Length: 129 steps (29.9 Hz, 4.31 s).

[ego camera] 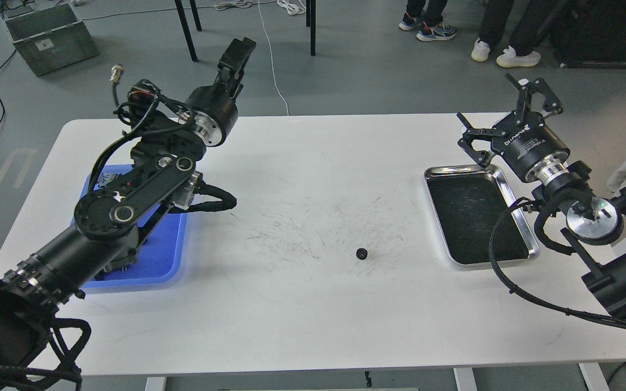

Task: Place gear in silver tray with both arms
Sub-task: 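Withdraw the left arm back over the blue tray, then reach the right gripper down to the black gear on the table, then close the right gripper on the black gear, then lift the gear with the right gripper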

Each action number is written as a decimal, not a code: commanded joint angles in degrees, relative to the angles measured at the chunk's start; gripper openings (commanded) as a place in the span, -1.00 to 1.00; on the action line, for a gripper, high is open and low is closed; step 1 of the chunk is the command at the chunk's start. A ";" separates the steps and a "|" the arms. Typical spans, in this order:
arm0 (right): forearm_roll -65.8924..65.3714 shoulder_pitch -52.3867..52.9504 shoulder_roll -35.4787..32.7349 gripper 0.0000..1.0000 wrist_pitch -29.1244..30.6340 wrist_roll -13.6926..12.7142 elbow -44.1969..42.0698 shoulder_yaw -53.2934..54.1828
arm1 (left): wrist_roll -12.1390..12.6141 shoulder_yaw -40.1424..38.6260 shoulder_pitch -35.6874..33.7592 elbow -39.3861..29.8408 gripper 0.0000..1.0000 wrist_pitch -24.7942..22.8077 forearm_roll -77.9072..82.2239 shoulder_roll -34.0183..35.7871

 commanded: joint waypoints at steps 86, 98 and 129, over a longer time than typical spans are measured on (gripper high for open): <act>-13.47 50.53 24.08 0.77 8.95 -17.02 -5.00 -93.74 | -20.56 -5.52 13.46 14.19 0.96 -33.54 -42.27 14.00; -15.14 50.26 24.08 0.38 8.95 -17.55 -5.00 -93.83 | -20.64 -5.52 13.55 14.19 0.96 -33.54 -42.27 14.27; -18.22 57.02 24.08 -0.98 8.95 -16.76 -7.55 -86.90 | -21.96 -5.35 14.43 14.27 0.96 -32.75 -42.27 14.80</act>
